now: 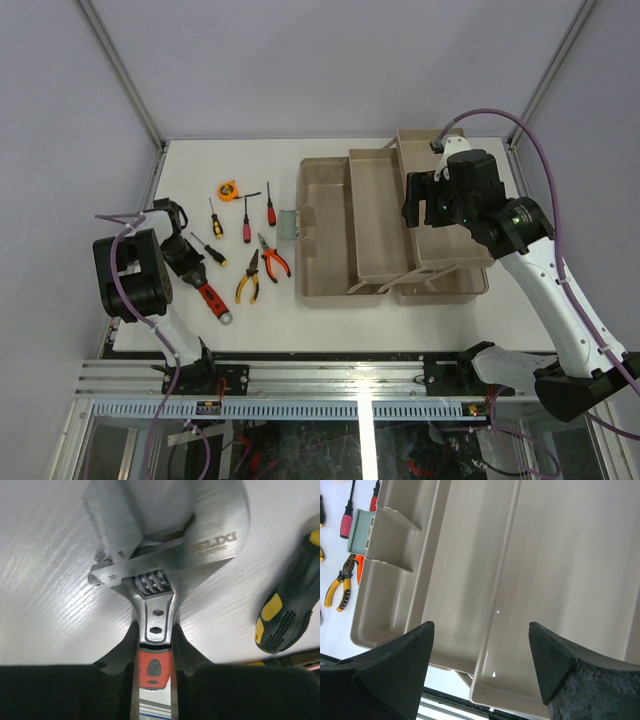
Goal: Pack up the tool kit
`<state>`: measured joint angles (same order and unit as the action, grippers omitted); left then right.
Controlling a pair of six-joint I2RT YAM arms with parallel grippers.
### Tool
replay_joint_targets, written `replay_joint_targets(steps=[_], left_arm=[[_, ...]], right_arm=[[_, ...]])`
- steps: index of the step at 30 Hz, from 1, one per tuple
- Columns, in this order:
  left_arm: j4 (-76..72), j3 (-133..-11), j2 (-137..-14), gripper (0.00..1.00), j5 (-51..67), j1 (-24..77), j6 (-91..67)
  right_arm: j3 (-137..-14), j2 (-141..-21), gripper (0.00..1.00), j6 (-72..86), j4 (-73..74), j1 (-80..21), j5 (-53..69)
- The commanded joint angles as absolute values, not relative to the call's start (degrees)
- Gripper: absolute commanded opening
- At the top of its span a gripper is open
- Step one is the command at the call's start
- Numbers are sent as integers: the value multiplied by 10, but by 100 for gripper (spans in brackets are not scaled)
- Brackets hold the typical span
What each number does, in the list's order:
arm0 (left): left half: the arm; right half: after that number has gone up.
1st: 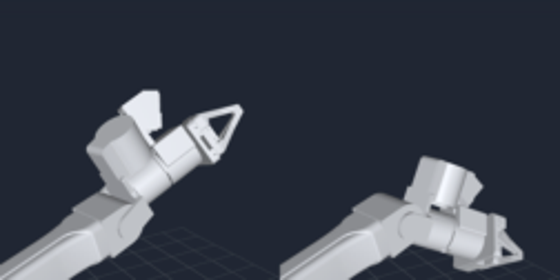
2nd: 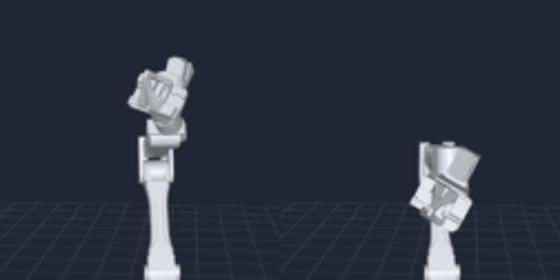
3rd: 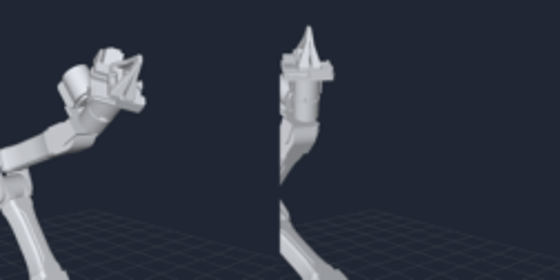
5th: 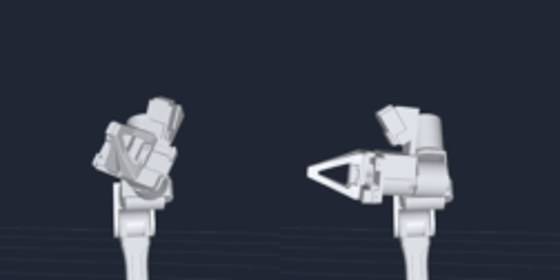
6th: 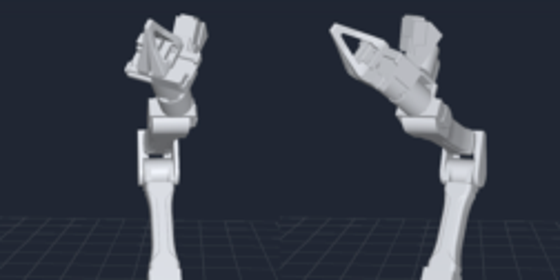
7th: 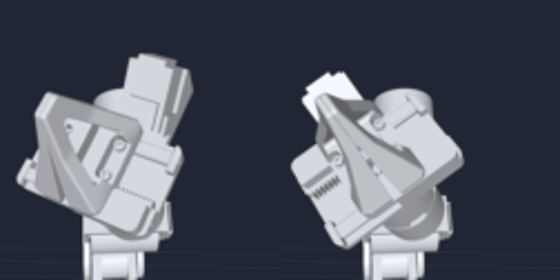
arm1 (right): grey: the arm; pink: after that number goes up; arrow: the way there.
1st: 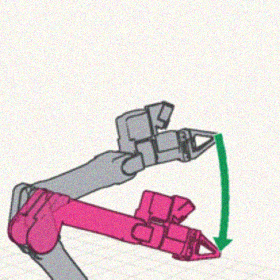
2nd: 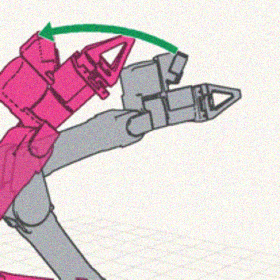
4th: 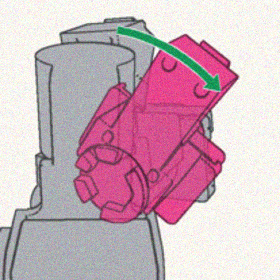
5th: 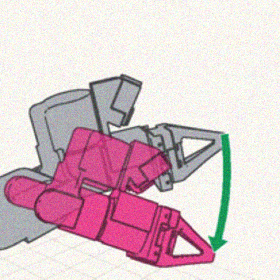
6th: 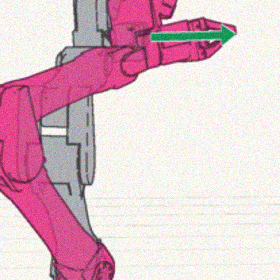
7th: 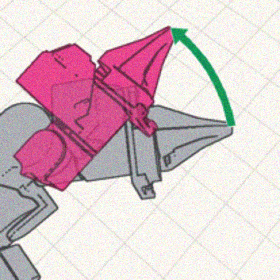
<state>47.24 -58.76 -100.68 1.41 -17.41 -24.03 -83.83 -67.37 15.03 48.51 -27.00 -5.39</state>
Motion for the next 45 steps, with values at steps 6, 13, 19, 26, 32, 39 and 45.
replay_joint_targets(steps=[6, 13, 19, 26, 32, 39, 45], left_arm=[[369, -535, -1030, 0, -21, -181, -244], [379, -578, -950, 0, 13, -181, -223], [422, -630, -920, 0, 32, -181, -204], [455, -663, -900, 0, 50, -181, -198], [484, -697, -905, 0, 73, -181, -193], [540, -823, -938, 0, 121, -139, -205], [547, -955, -986, 0, 157, -14, -253]], right_arm=[[-866, -683, 83, 150, 460, -270, -56], [-869, -688, 84, 153, 454, -269, -51], [-865, -684, 85, 158, 452, -269, -47], [-856, -672, 88, 159, 454, -269, -53], [-843, -661, 89, 163, 451, -269, -52], [-833, -657, 89, 169, 441, -269, -60], [-827, -670, 89, 182, 429, -269, -63]])
